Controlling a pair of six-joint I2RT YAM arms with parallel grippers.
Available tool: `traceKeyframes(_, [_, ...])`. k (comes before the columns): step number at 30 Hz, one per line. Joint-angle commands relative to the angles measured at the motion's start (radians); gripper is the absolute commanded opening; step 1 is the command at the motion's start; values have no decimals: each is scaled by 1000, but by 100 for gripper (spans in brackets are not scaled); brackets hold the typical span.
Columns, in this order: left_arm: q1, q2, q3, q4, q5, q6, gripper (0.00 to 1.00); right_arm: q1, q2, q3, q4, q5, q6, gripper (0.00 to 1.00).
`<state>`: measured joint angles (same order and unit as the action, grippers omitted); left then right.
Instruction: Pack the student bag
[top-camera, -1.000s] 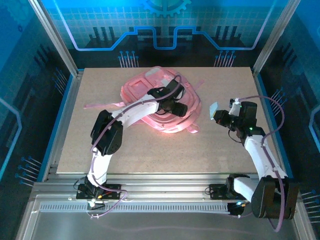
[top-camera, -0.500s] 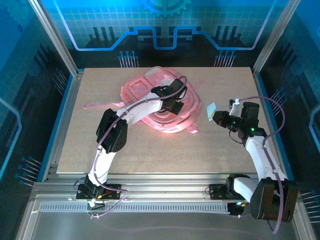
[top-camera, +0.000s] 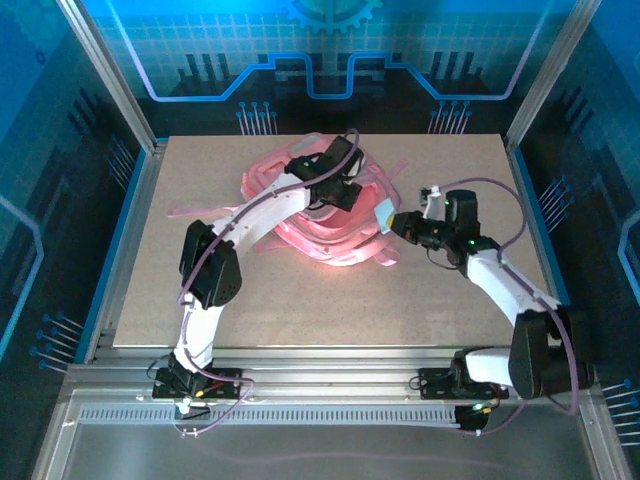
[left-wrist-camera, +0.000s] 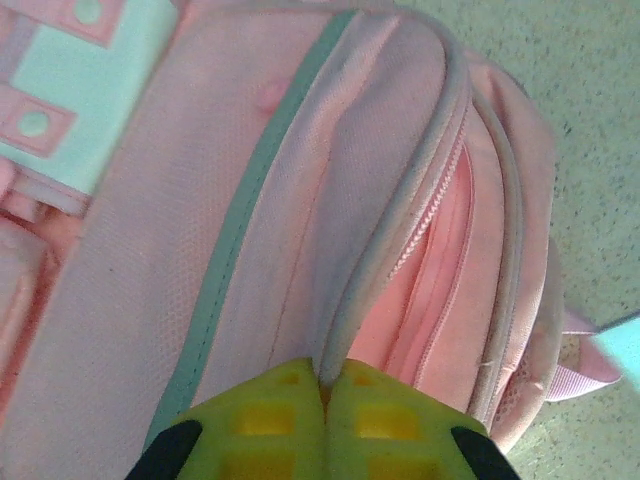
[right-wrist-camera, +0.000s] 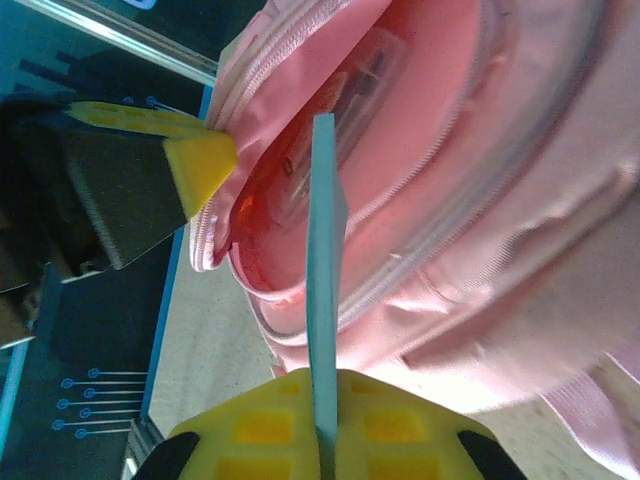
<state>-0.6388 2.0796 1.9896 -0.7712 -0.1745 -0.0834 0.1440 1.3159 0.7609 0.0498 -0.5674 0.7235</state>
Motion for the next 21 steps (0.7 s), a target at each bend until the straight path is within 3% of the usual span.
traceKeyframes(1, [9, -67, 51, 64, 61, -43, 0, 62, 93, 87, 137, 25, 84, 9])
traceKeyframes(7, [9, -78, 48, 89, 109, -60, 0, 143, 287, 199, 258, 99, 179, 10])
traceKeyframes(13, [9, -109, 14, 148, 152, -97, 0, 196, 479, 301, 438, 60, 323, 10])
traceKeyframes(16, [9, -121, -2, 171, 159, -111, 0, 222, 557, 359, 429, 58, 360, 11])
traceKeyframes(21, [9, -130, -25, 193, 158, -124, 0, 220, 578, 349, 346, 138, 396, 28])
